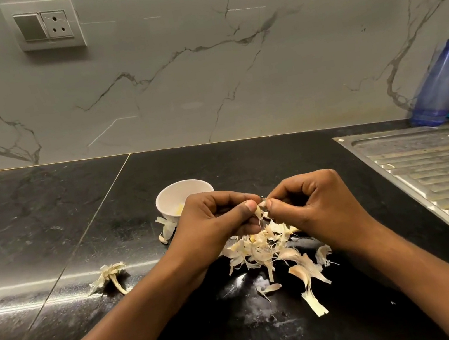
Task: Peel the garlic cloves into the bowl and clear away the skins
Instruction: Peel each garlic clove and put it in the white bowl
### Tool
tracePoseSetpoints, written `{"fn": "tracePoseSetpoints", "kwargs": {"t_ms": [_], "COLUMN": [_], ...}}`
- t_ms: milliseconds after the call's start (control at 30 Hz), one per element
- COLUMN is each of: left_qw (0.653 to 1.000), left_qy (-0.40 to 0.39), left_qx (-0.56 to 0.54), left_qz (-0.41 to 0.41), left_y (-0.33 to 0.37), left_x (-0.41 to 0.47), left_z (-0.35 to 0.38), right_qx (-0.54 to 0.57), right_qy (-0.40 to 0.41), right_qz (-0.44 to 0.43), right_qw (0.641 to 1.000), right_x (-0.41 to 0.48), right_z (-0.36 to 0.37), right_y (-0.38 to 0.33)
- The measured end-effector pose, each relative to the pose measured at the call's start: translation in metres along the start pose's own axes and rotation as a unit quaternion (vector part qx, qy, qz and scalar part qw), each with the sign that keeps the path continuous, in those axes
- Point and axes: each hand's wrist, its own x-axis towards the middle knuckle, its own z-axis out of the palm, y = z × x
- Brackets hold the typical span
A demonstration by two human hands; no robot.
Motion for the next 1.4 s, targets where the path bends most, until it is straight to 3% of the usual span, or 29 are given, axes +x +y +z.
{"fn": "tracePoseSetpoints", "kwargs": {"t_ms": [433,700,1000,1200,1400], "left_qw": [0.998,0.999,0.997,0.995,0.995], "left_qy": [0.015,0.017,-0.012,-0.045,-0.083], "left_qx": [-0.062,-0.041,0.069,0.064,-0.046], "left_qz": [-0.011,-0.004,0.045,0.058,0.027], "left_y": [0.0047,0.0057,0.0058,0.0095,0.0107], "left_x": [-0.0009,-0.0022,-0.0045,-0.0053,-0.0037], "left_z": [0.0003,0.0021,0.0012,-0.001,-0.0024], "right_qx": [0.012,-0.018,-0.016,0.025,0.146], "right_qy": [-0.046,-0.039,-0.051,-0.04,-0.017], "right_qz": [-0.008,-0.009,-0.025,-0.027,0.022], "right_qw": [0.999,0.999,0.998,0.999,0.989], "right_x": [0.0006,0.0003,0.001,-0.0006,0.0007], "right_z": [-0.0065,-0.005,-0.0061,-0.0066,-0.0099], "right_y": [-0.0006,-0.0006,-0.0016,-0.0051,-0.0081]}}
